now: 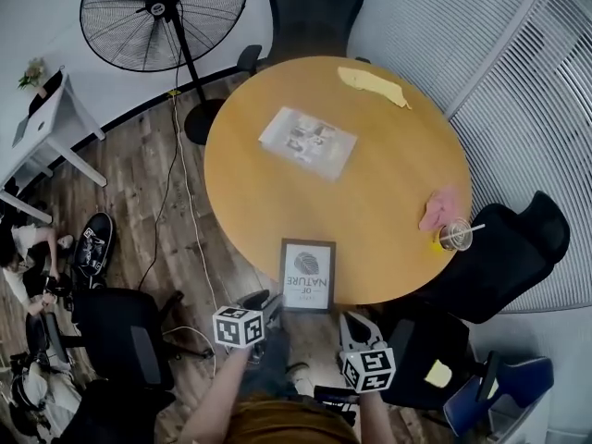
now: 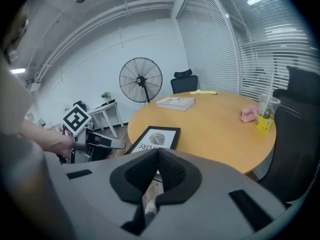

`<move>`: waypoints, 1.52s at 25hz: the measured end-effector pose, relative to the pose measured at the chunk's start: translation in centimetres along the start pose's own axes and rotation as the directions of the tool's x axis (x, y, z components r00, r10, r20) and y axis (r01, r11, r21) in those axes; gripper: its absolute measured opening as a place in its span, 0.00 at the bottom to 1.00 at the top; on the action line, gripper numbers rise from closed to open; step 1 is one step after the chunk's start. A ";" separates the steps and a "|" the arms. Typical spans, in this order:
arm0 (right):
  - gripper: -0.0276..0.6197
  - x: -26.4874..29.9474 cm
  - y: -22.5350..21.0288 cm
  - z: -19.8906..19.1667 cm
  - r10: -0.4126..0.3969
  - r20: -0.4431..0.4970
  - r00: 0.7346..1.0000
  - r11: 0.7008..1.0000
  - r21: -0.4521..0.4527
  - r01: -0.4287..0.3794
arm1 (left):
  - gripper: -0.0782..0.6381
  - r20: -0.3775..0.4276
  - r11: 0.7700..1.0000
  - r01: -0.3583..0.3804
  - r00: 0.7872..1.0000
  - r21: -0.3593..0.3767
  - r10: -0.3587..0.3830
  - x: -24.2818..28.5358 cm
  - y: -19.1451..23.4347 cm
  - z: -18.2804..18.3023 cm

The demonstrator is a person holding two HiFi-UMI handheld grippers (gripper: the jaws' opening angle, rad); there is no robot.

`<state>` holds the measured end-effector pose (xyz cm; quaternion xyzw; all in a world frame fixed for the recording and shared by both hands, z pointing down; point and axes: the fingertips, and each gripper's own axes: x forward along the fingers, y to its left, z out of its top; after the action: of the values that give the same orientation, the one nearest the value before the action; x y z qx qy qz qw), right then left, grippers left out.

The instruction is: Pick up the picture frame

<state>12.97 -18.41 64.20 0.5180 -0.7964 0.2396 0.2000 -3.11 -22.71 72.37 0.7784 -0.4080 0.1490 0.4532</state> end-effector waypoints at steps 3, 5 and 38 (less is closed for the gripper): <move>0.06 0.6 -0.4 -0.7 -0.008 -0.028 1.000 1.000 0.008 0.008 | 0.37 -0.026 0.999 0.019 0.999 -0.048 -0.020 1.0 0.6 -0.6; 0.06 0.9 -0.6 -1.2 -0.014 -0.047 0.999 1.000 0.002 0.014 | 0.37 -0.039 0.997 0.030 0.999 -0.076 -0.033 1.6 1.0 -1.0; 0.06 -0.5 -2.7 -3.5 -0.108 -0.099 0.989 0.994 0.021 0.110 | 0.31 -0.143 0.930 0.192 0.959 -0.314 -0.246 5.2 -1.8 -3.1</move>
<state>15.87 -16.90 67.14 0.5511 -0.7530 0.2637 0.2445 1.92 -22.31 76.18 0.7257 -0.2935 0.1041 0.6135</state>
